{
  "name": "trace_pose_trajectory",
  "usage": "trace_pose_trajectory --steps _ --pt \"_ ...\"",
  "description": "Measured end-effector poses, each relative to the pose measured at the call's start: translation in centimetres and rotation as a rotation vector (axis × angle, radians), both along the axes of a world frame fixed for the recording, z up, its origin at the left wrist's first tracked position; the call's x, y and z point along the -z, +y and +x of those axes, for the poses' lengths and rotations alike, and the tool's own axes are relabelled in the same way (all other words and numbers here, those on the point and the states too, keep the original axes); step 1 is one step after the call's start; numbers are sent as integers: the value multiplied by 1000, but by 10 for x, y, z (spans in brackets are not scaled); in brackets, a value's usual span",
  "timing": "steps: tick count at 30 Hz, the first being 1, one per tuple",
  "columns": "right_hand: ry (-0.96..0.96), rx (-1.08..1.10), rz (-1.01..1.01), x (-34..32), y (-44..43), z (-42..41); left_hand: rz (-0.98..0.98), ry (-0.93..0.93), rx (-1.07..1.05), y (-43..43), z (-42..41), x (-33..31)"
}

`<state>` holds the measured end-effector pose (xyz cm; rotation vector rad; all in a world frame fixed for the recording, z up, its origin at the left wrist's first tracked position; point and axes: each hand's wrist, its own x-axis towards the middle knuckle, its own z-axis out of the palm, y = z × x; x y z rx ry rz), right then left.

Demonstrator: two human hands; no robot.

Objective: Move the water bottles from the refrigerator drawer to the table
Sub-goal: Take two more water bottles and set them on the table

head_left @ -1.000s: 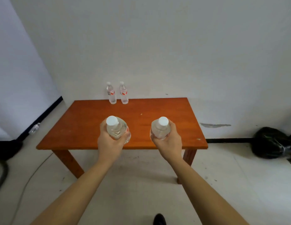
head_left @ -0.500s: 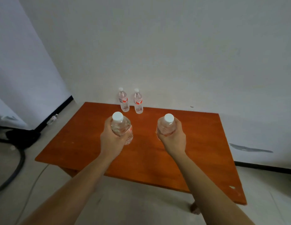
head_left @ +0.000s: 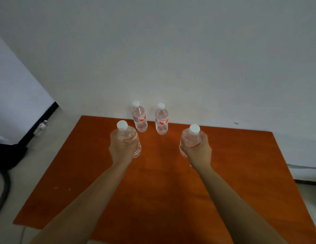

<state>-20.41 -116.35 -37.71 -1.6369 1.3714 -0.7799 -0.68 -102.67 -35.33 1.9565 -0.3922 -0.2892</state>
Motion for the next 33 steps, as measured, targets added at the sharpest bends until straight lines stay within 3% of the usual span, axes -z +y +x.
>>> trace_pose_trajectory --steps 13,33 --pt "92 150 117 71 -103 137 135 100 -29 -121 186 75" --pt "154 97 80 107 -119 145 169 43 138 -136 210 113"
